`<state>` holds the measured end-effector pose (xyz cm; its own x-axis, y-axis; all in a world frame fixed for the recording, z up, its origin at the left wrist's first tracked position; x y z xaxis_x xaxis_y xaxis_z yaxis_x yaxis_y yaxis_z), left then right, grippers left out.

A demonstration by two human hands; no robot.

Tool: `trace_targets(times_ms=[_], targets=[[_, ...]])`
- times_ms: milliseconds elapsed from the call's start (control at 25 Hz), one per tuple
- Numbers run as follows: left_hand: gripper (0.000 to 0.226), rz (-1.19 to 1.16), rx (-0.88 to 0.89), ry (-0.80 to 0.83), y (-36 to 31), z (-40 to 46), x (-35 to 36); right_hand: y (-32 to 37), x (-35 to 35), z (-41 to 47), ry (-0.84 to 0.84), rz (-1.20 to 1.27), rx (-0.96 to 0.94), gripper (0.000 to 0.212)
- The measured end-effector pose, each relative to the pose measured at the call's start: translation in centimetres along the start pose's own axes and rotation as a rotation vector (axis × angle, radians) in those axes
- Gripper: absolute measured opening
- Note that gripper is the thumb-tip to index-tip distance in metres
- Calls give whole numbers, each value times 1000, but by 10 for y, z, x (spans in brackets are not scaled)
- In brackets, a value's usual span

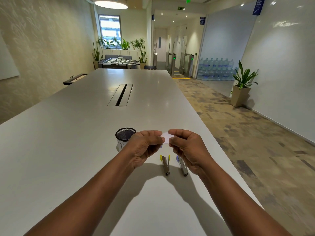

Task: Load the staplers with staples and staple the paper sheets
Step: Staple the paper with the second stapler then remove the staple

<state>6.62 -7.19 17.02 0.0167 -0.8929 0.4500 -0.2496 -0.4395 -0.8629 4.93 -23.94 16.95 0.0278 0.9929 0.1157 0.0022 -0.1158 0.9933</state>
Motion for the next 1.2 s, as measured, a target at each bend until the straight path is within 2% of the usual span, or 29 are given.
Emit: trace_targets(times_ms=[200, 320, 400, 640, 720, 840, 1000, 1200], targets=[[15, -33, -19, -124, 3, 2, 0, -3, 2, -3, 21, -14, -7, 25], [12, -26, -11, -53, 2, -1, -1, -2, 2, -1, 8, -7, -5, 24], [18, 12, 4, -1, 0, -5, -1, -1, 0, -1, -5, -6, 2, 24], [11, -54, -29, -100, -2, -4, -1, -1, 3, -1, -2, 13, 13, 24], [6, -125, -79, -54, -4, -5, -2, 0, 3, 0, -15, 94, 45, 20], [16, -183, -123, 9, -8, -6, -6, 2, 0, 0, -42, 267, 125, 15], [10, -259, -140, 52, -16, -9, -3, 0, 2, -1, -62, 464, 240, 12], [13, -265, -162, 63, -18, -12, -1, -1, 4, -3, -34, 587, 310, 10]])
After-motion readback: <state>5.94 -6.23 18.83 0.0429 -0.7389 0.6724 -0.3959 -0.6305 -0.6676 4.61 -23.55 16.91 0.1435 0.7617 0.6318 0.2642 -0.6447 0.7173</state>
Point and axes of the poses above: each hand's wrist, its own z-axis towards the middle knuckle, its own x-axis out of the palm, y = z × x, the point moved 2 cm from there along z, towards the middle knuckle, and after that the axes turned 4 degrees about -z, right-handed, at the moved point
